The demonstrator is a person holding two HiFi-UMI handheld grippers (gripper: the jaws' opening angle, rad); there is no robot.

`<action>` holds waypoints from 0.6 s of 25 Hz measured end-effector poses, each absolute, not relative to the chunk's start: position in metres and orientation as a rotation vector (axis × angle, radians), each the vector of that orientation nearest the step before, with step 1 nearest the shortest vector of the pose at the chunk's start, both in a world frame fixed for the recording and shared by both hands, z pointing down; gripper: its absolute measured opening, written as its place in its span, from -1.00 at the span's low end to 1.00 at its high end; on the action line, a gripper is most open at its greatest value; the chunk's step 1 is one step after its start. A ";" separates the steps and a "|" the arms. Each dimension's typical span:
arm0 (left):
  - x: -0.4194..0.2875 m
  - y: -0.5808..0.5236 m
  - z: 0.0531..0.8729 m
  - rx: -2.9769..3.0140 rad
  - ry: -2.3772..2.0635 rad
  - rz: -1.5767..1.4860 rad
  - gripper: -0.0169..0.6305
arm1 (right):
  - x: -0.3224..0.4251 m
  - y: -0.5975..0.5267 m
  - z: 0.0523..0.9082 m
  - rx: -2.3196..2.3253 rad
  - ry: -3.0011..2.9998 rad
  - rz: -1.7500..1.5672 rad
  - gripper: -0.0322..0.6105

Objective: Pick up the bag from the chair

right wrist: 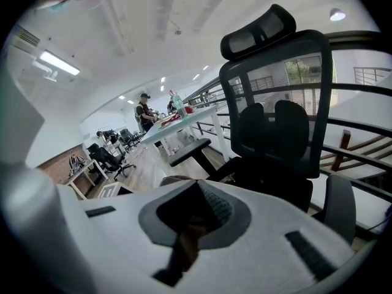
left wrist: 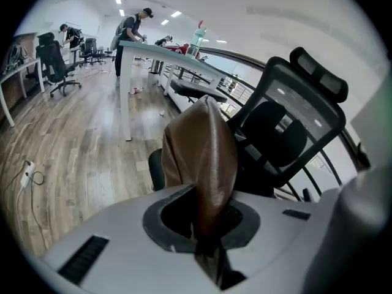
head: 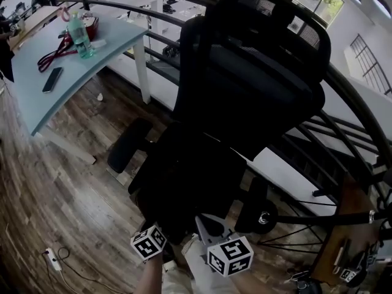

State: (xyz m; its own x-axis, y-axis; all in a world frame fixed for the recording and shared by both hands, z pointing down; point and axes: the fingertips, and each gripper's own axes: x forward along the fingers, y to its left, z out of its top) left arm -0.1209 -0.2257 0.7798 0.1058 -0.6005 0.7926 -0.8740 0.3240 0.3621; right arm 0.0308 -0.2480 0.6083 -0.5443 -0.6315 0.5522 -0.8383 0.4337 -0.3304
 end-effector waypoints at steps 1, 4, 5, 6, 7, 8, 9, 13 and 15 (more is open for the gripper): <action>-0.122 -0.223 0.775 1.380 -1.592 0.343 -0.87 | 0.032 -0.246 0.605 1.266 -2.345 0.829 -0.89; -0.126 -0.215 0.760 1.398 -1.589 0.334 -0.87 | 0.033 -0.239 0.595 1.287 -2.347 0.819 -0.89; -0.126 -0.212 0.755 1.402 -1.585 0.328 -0.87 | 0.034 -0.235 0.592 1.290 -2.346 0.815 -0.89; -0.128 -0.209 0.750 1.404 -1.590 0.328 -0.87 | 0.035 -0.232 0.590 1.292 -2.344 0.811 -0.89; -0.131 -0.206 0.743 1.404 -1.599 0.333 -0.87 | 0.035 -0.228 0.589 1.296 -2.341 0.808 -0.89; -0.133 -0.203 0.737 1.408 -1.605 0.336 -0.87 | 0.036 -0.225 0.587 1.301 -2.338 0.806 -0.89; -0.133 -0.200 0.732 1.415 -1.603 0.335 -0.87 | 0.037 -0.221 0.586 1.307 -2.335 0.805 -0.89; -0.130 -0.187 0.712 1.452 -1.583 0.318 -0.87 | 0.041 -0.207 0.577 1.330 -2.328 0.795 -0.89; -0.129 -0.179 0.700 1.466 -1.579 0.311 -0.87 | 0.042 -0.201 0.571 1.341 -2.332 0.788 -0.89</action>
